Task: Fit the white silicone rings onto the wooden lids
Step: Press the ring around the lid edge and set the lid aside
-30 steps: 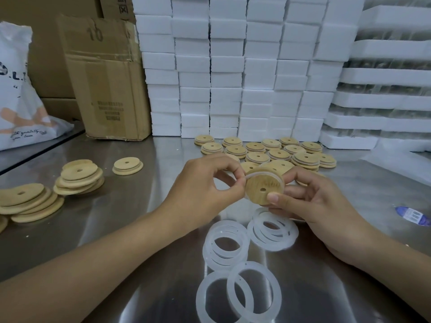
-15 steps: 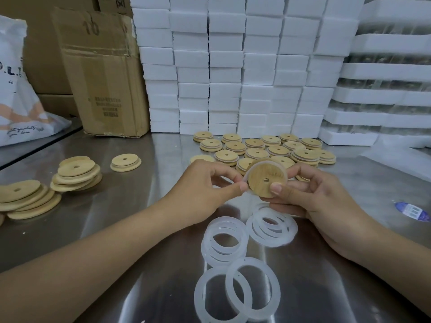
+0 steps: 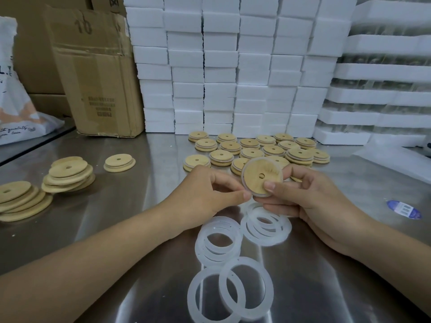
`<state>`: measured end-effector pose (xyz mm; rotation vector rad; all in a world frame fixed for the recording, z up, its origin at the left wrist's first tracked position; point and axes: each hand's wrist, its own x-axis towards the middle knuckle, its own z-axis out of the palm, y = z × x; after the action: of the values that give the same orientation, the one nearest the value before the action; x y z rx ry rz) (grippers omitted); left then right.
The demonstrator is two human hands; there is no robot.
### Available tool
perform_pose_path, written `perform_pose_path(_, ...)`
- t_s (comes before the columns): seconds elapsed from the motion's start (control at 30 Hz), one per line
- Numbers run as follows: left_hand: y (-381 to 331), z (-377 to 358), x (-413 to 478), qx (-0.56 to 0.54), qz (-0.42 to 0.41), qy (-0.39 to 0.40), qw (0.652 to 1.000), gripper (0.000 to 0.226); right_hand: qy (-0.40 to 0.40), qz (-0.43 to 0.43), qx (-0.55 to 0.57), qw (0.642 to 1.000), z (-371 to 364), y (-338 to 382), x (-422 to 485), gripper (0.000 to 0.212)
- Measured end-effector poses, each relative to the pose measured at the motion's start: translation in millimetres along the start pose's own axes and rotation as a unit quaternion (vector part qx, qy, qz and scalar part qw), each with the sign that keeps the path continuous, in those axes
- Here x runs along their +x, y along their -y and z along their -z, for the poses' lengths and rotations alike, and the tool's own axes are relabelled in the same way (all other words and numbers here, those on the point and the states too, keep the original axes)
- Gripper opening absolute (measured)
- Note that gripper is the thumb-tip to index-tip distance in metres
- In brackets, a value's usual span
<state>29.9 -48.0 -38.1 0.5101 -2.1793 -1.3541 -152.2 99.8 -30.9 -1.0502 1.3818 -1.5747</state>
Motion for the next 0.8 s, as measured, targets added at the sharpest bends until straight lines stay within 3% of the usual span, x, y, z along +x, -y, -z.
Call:
perform_pose_path(0.3, -4, 7, 2, -0.095, 0.051, -0.035, 0.994, 0.007, 0.035, -0.005, -0.030, 0.999, -2, -1, 1, 0.047)
perform_pose_path(0.4, -6, 10, 2, -0.126, 0.044, -0.040, 0.990, 0.020, 0.042, 0.001, -0.049, 0.998, -3, 0, 0, 0.046)
perform_pose_path(0.47, -5, 10, 2, -0.138, 0.048, -0.041, 0.988, 0.029, 0.033, 0.013, -0.051, 0.998, -4, -1, 0, 0.057)
perform_pose_path(0.6, -2, 9, 5, -0.130, 0.057, -0.042, 0.989, 0.023, 0.008, 0.060, -0.134, 0.989, -7, -3, -4, 0.080)
perform_pose_path(0.7, -1, 8, 4, -0.104, 0.059, -0.029, 0.992, 0.021, -0.025, 0.100, -0.253, 0.962, -7, -6, -5, 0.063)
perform_pose_path(0.8, 0, 6, 4, -0.090, 0.057, -0.025, 0.994, 0.015, -0.056, 0.105, -0.235, 0.965, -3, -5, -1, 0.045)
